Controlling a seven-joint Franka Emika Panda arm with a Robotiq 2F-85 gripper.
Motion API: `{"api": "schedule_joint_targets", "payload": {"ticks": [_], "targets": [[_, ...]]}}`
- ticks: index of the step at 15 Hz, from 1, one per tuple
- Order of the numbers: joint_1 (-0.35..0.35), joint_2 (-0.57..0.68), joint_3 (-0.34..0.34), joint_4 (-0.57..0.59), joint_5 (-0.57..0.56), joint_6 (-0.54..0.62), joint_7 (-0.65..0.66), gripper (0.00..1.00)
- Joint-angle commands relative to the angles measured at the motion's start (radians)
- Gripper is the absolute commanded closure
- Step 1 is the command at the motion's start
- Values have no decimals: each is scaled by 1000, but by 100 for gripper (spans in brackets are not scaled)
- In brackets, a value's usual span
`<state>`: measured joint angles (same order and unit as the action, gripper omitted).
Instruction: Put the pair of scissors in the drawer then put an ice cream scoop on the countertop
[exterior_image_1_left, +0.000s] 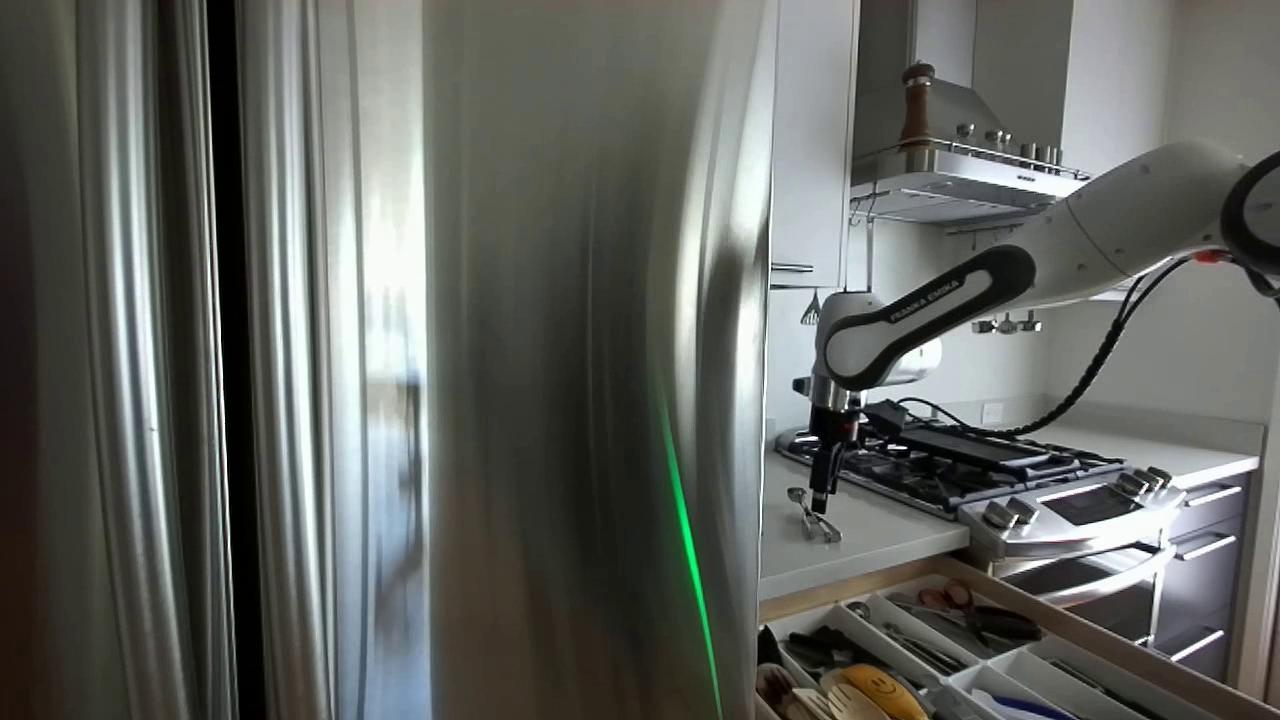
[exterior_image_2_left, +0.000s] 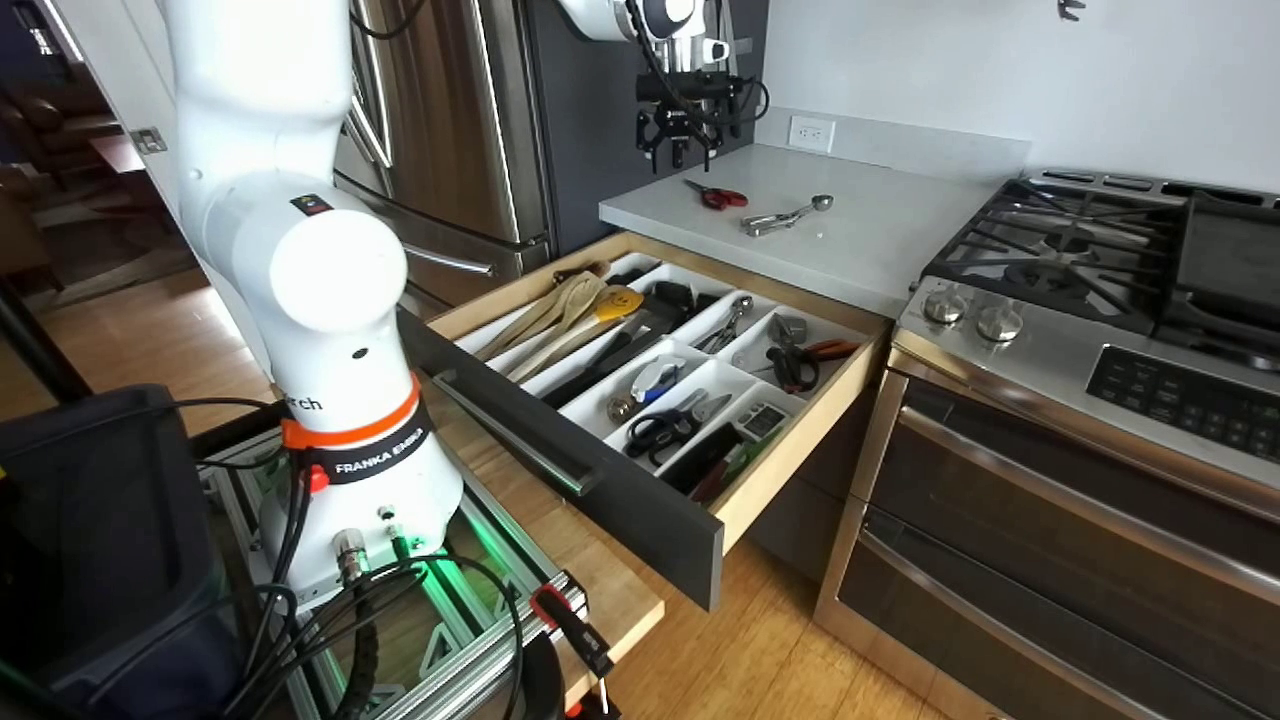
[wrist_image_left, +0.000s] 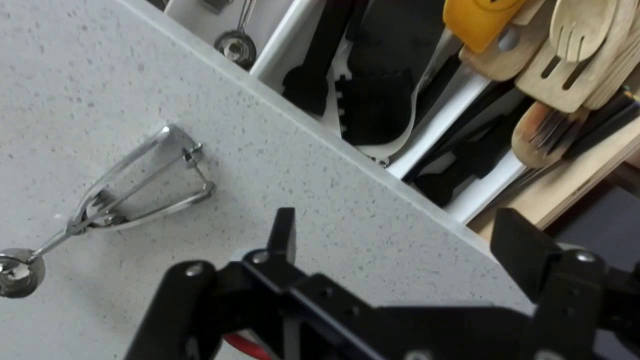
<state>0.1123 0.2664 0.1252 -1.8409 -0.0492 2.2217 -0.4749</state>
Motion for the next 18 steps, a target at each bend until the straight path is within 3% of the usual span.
{"api": "schedule_joint_targets", "payload": {"ticks": [1, 9, 18], "targets": [[-14, 28, 18, 39, 18, -4, -8, 0], [-15, 43, 21, 61, 22, -4, -11, 0], [-36, 277, 57, 276, 34, 29, -213, 0]]}}
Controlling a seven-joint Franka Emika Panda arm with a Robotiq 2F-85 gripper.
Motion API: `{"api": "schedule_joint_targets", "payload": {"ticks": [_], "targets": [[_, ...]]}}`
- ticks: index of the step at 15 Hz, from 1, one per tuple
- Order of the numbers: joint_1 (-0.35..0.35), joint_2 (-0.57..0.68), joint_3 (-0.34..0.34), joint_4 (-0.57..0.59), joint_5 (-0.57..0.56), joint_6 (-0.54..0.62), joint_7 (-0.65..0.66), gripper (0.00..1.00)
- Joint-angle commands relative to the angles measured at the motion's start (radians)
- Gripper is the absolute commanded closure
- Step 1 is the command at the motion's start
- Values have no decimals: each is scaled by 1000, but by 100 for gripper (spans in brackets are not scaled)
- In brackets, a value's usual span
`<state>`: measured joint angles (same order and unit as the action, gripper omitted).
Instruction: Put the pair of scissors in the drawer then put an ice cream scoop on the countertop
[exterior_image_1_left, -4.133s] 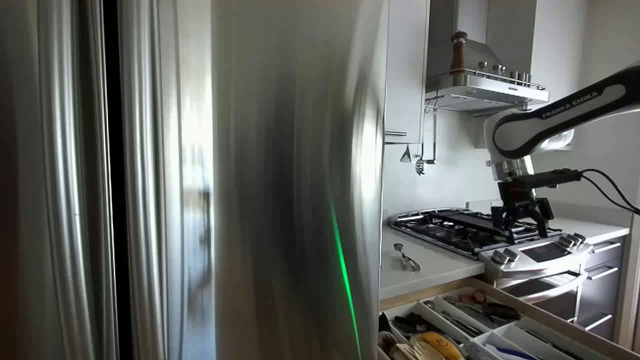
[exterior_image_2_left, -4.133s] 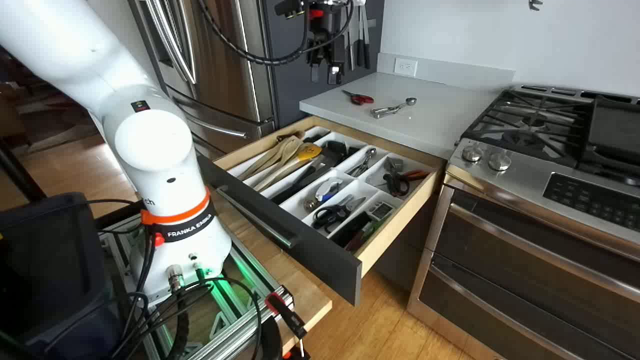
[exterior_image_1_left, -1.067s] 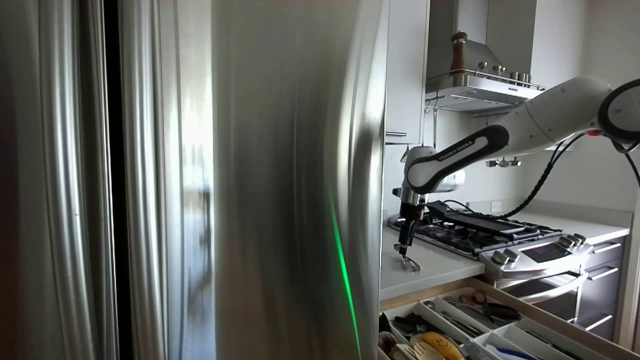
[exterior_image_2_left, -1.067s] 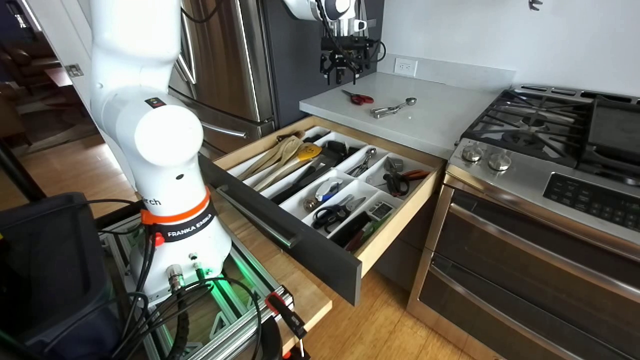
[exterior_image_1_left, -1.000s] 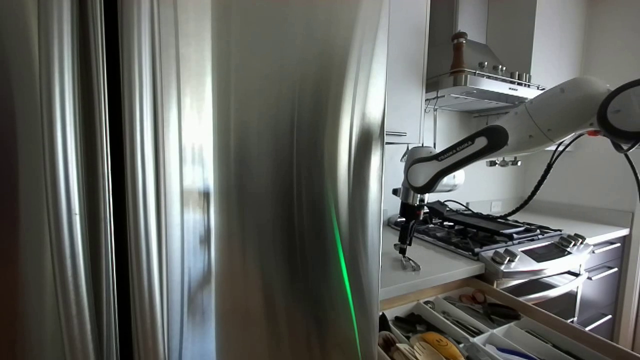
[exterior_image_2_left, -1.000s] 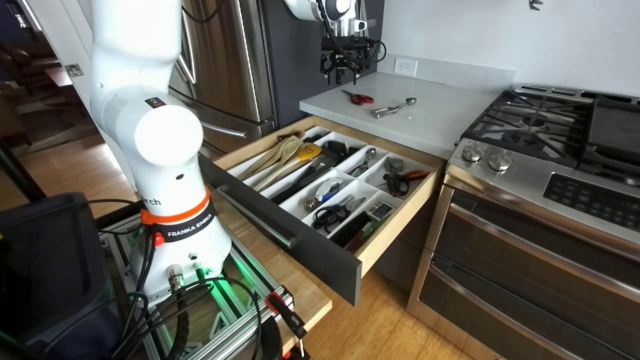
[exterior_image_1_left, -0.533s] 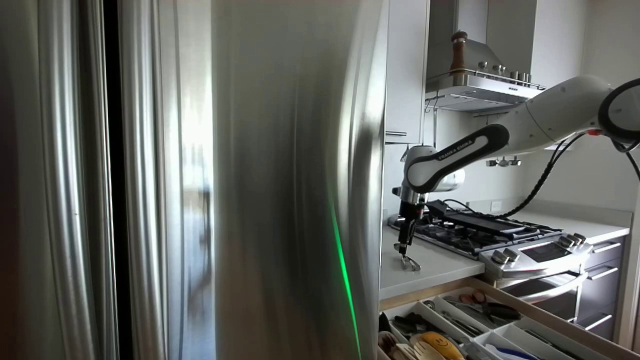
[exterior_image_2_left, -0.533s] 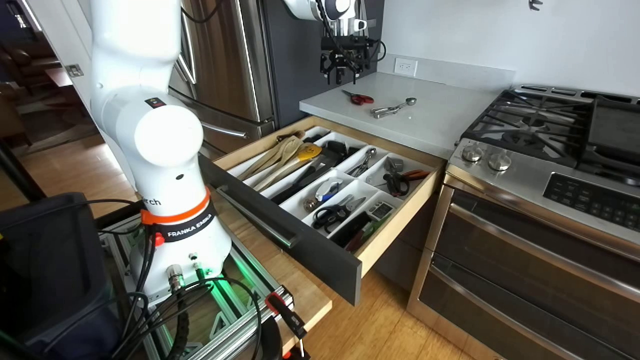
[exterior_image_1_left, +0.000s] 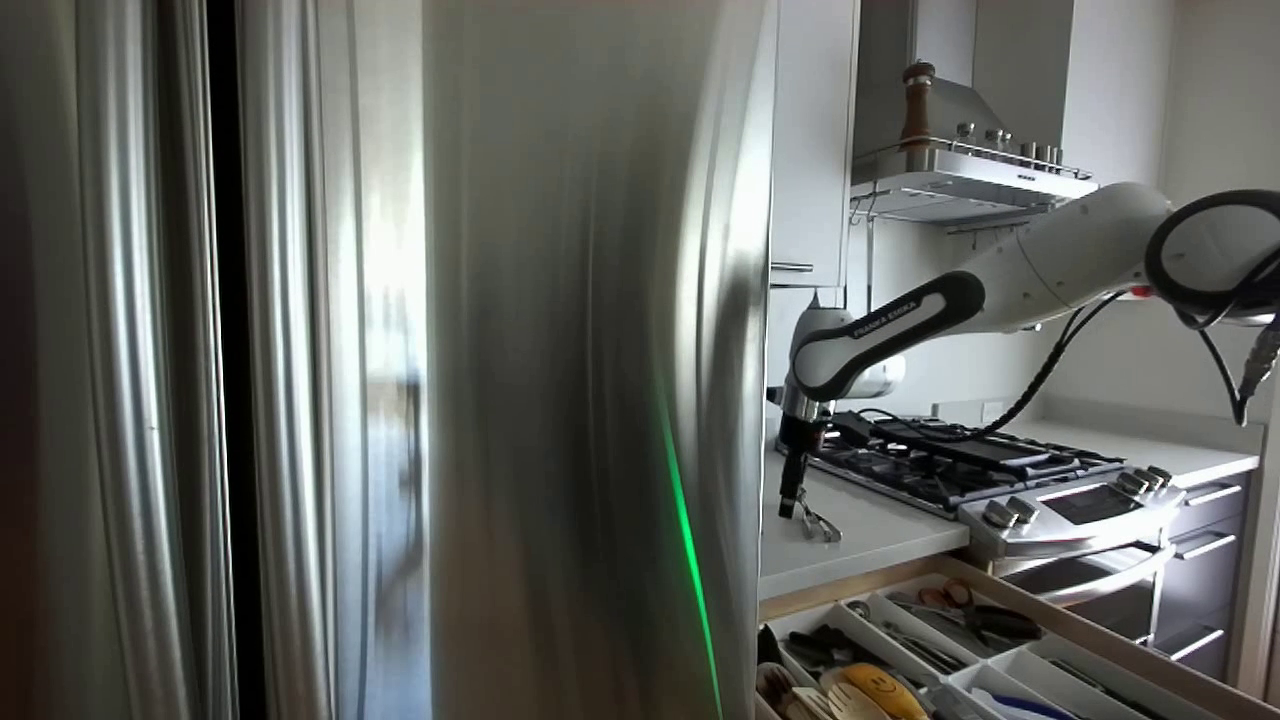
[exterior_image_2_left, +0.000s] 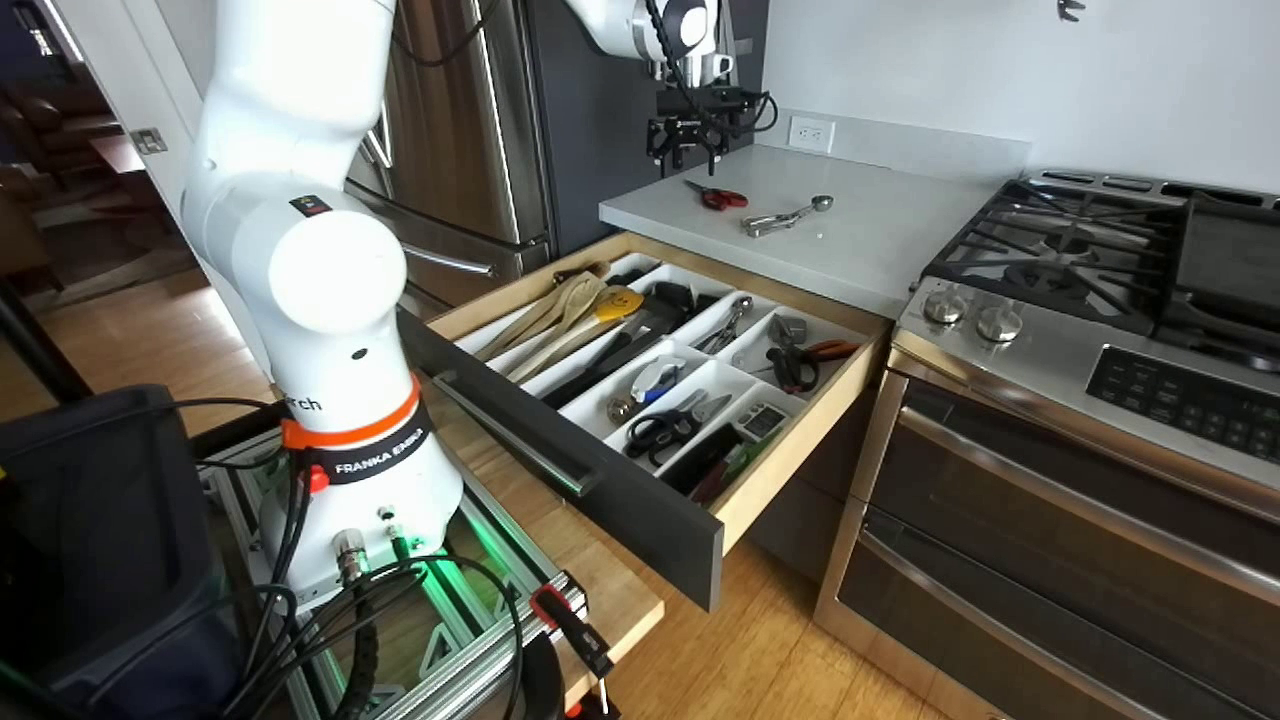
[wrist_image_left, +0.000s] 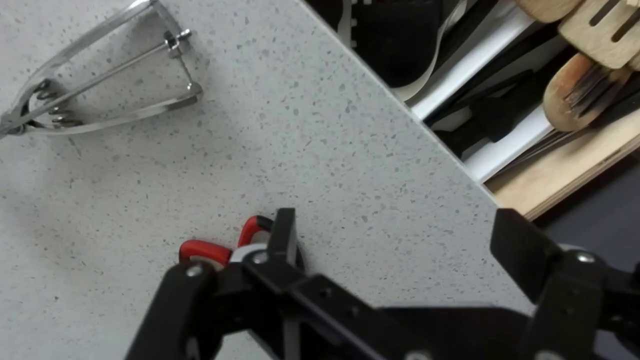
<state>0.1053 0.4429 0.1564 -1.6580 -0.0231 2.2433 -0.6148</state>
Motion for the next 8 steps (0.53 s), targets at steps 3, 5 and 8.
{"api": "schedule_joint_targets", "payload": {"ticks": [3, 5, 8], "targets": [[-42, 176, 39, 157, 13, 35, -153, 0], [-47, 223, 51, 202, 16, 38, -191, 0], [-45, 280, 70, 264, 19, 51, -236, 0]]}}
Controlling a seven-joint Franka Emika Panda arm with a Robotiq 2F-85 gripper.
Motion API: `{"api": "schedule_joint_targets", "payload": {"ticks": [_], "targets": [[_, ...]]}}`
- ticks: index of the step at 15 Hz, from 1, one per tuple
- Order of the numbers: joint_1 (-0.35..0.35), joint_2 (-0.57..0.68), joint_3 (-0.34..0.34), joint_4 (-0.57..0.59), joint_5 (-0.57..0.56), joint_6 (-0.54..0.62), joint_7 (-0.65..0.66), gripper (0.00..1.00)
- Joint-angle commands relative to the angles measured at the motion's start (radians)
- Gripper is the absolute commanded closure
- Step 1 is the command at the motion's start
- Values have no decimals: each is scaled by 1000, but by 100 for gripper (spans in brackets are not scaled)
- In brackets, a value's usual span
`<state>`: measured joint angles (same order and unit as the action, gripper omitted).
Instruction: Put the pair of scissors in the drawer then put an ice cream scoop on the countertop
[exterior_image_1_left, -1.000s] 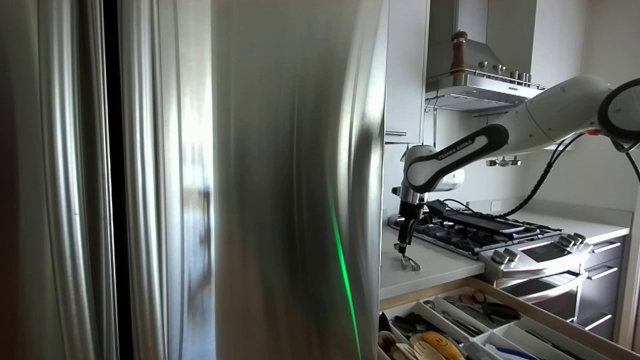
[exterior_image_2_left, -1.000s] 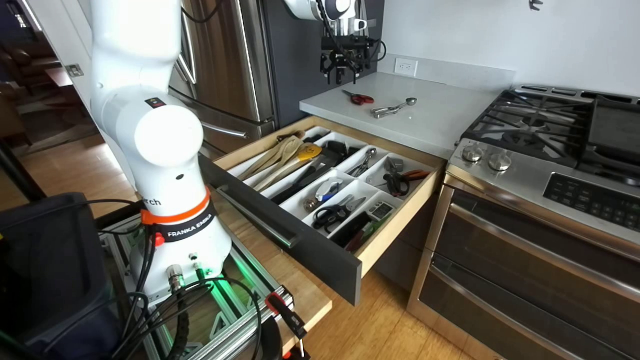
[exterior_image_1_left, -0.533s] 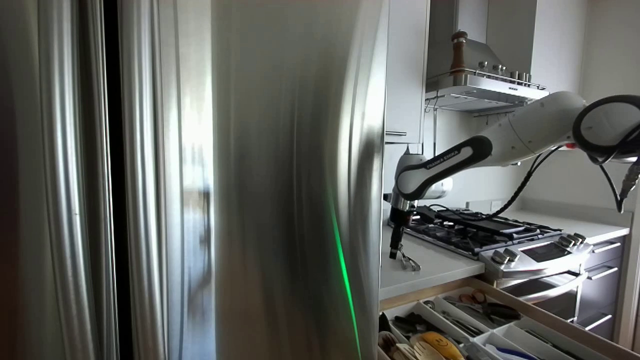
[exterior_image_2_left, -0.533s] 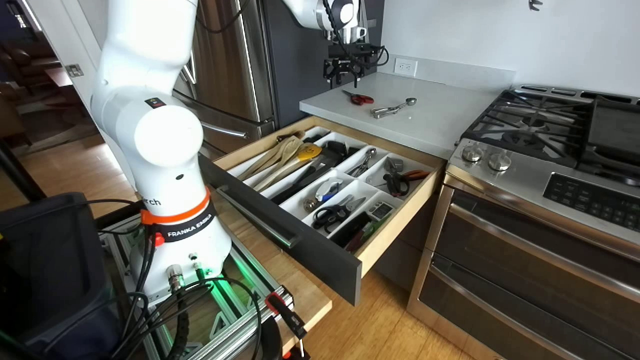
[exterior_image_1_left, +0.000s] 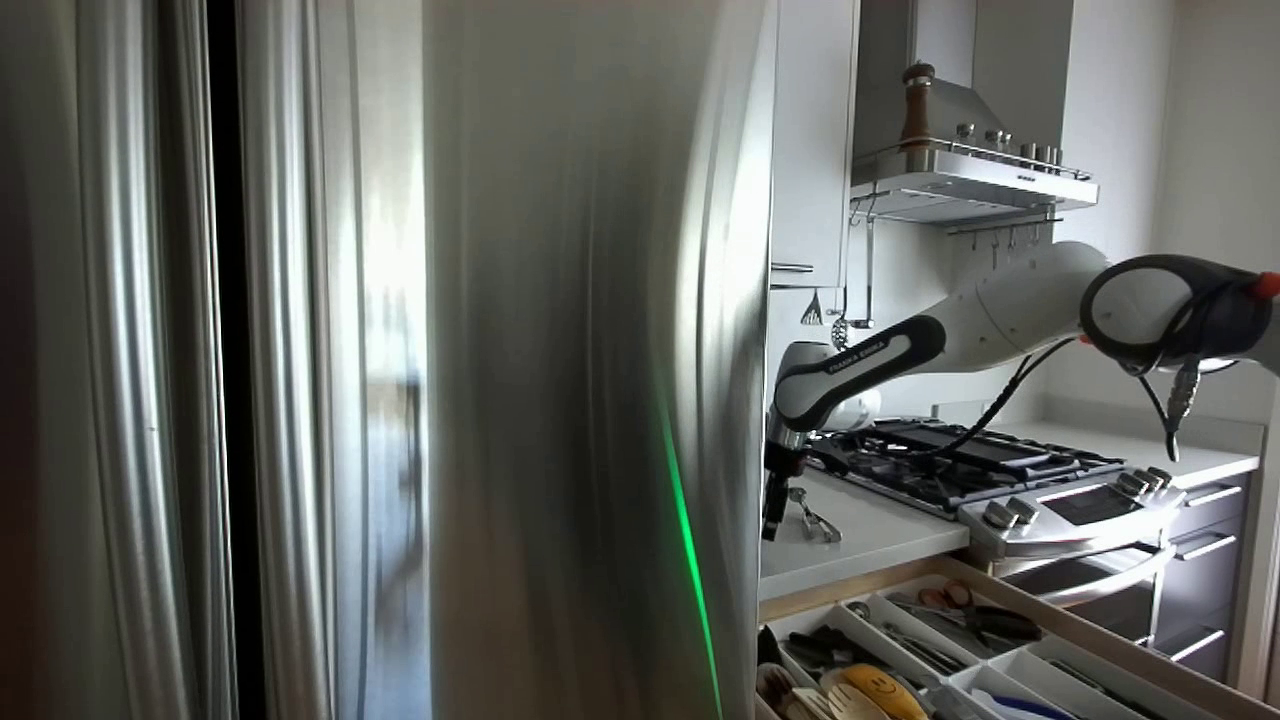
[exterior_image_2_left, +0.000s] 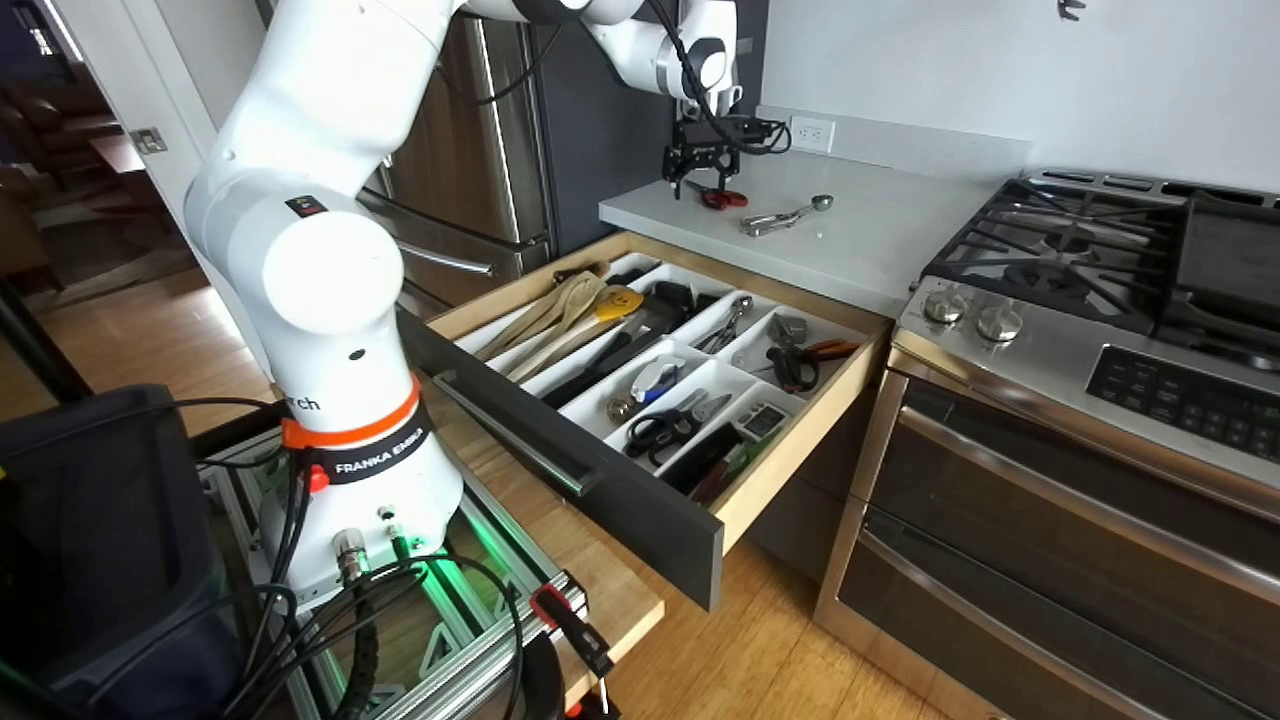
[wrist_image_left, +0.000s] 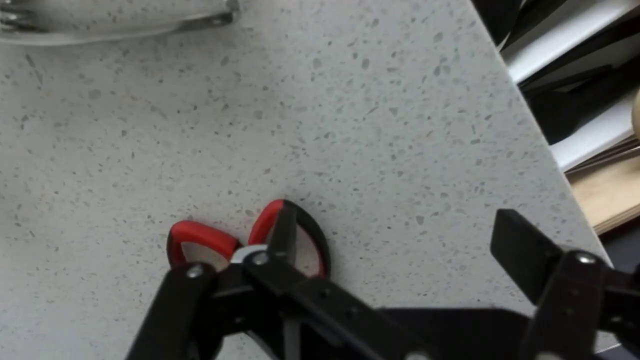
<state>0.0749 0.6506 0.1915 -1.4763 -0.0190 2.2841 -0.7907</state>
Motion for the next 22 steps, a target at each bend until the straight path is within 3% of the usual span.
{"api": "schedule_joint_targets", "payload": {"ticks": [1, 6, 11, 15, 17, 19, 22], "targets": [[-13, 88, 40, 101, 15, 20, -73, 0], [-1, 165, 62, 199, 17, -5, -97, 2], [3, 222, 63, 263, 12, -3, -103, 36], [5, 249, 57, 303, 6, -6, -101, 41], [6, 252, 51, 310, 2, -10, -96, 55], [2, 246, 48, 311, 3, -31, -92, 80], [-2, 234, 41, 304, 4, -51, -83, 100]]}}
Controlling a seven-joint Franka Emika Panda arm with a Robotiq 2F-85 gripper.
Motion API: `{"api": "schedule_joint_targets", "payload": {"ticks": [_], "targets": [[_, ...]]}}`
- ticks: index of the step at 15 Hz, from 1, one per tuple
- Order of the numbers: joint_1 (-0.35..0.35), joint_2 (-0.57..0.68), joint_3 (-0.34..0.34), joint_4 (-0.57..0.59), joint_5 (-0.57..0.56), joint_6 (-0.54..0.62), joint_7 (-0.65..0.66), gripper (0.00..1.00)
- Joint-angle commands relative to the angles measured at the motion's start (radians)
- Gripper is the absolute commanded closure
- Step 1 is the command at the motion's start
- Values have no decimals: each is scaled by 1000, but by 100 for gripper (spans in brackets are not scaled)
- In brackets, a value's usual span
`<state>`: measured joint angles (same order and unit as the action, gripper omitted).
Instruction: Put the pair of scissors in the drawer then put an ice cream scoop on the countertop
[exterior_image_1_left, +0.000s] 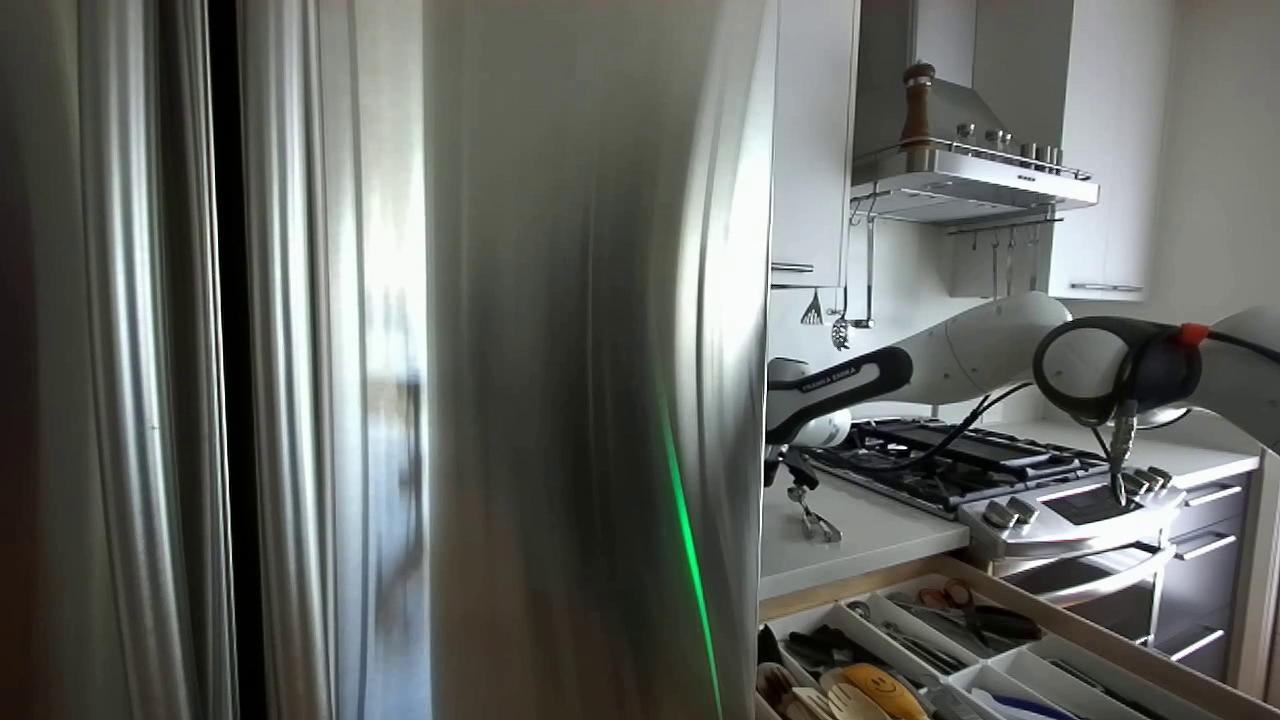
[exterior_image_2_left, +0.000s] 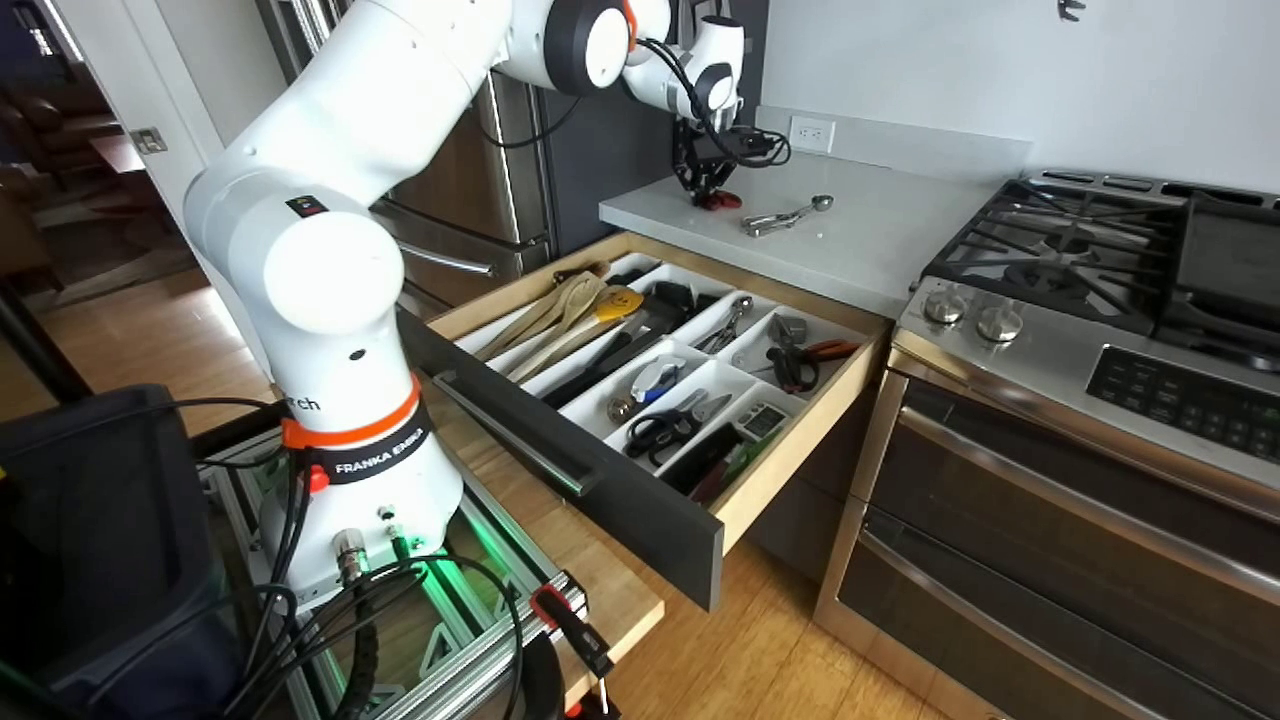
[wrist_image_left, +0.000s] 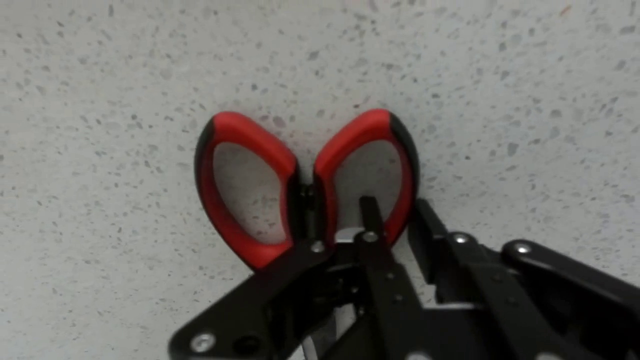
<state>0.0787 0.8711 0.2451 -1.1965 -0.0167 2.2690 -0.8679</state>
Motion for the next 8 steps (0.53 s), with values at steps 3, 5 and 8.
{"api": "schedule_joint_targets", "payload": {"ticks": [3, 5, 8], "targets": [[-9, -3, -29, 3, 1, -39, 22, 97], [-17, -21, -36, -19, 8, -29, 50, 97], [-57, -66, -15, -55, 44, -69, 51, 97]]}}
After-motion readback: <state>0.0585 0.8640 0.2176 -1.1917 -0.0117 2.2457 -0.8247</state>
